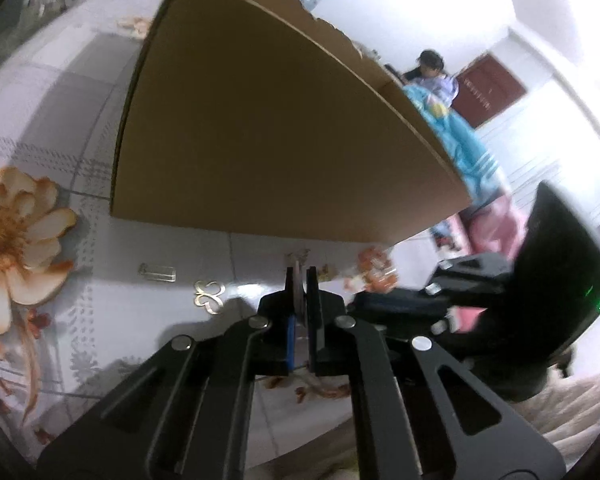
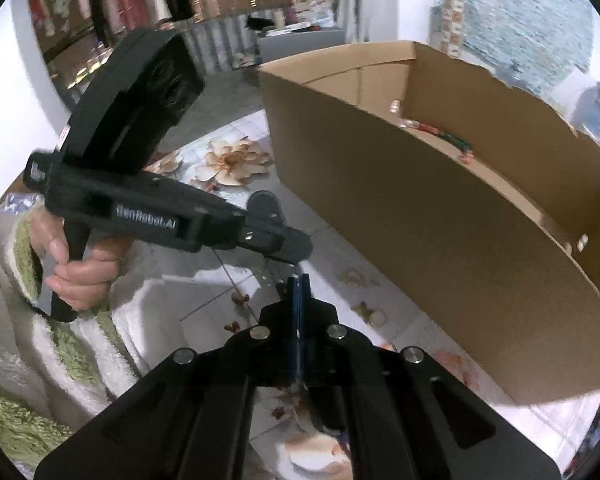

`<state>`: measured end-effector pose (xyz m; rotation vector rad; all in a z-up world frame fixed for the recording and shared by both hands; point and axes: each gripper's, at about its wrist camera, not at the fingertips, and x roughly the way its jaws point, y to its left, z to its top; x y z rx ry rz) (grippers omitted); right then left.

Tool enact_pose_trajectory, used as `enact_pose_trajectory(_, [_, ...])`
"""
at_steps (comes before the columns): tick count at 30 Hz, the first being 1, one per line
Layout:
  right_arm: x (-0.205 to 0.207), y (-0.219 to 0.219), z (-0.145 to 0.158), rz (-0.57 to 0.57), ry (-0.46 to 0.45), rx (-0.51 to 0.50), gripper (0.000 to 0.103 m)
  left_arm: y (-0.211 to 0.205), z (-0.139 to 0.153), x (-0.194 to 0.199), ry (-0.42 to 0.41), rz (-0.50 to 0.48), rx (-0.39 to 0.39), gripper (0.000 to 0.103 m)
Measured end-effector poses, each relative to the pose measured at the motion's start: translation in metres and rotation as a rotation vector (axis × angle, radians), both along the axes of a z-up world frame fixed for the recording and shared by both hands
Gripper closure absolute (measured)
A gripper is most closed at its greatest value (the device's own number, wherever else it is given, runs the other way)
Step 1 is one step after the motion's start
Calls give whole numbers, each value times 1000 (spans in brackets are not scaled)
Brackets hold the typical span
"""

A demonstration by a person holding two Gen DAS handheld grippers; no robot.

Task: Organize jewelry
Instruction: 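Close the left gripper on the watch strap while the right gripper releases it, then carry the smartwatch with the left gripper over into the box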

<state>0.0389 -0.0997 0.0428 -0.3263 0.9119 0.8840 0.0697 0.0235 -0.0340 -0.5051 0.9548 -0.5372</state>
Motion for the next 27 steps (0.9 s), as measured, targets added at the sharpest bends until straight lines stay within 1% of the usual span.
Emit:
enact_pose_trajectory(1, [-1,-8,3,-34,3,16,103,-4,2,-3,-14,-4,41,100])
enact_pose_trajectory(2, [-2,-18,7,-75,16,36,97,-8,3,-7,-26,-6,69,100])
enact_pose_trajectory(3, [-3,-26,9,-110,22,49,94,-8,4,-7,-37,-9,93,100])
enact_pose_trajectory(5, [-11,-53,12,-222,43,83,79,-15,7,-16,-66,-18,145,100])
enact_pose_trajectory(6, [-15,-64,12,-262,52,96,75,-17,9,-17,-77,-22,168,100])
enact_pose_trajectory(7, [-21,-77,11,-320,65,105,67,-20,10,-19,-85,-27,189,100])
enact_pose_trajectory(8, [-27,-90,8,-378,79,103,61,-23,10,-21,-94,-33,211,100])
enact_pose_trajectory(11, [-42,-118,-4,-530,127,104,59,-27,9,-21,-105,-46,262,100])
enact_pose_trajectory(13, [-48,-131,-12,-612,150,111,58,-24,5,-21,-106,-52,294,100])
enact_pose_trajectory(15, [-47,-142,-20,-688,174,126,58,-20,3,-24,-105,-56,310,100])
enact_pose_trajectory(17, [-42,-146,-25,-738,182,136,58,-24,1,-24,-115,-58,343,100])
enact_pose_trajectory(19, [-35,-148,-29,-770,188,146,58,-25,0,-27,-129,-61,368,100])
enact_pose_trajectory(22, [-22,-145,-36,-788,211,177,58,-26,-2,-29,-142,-60,390,100])
enact_pose_trajectory(24, [-18,-139,-37,-783,225,184,58,-29,-3,-30,-148,-54,407,100])
enact_pose_trajectory(26, [-16,-133,-39,-765,257,227,57,-30,-3,-31,-153,-46,414,100])
enact_pose_trajectory(27, [-17,-133,-39,-773,253,229,57,-30,-3,-31,-153,-41,414,100])
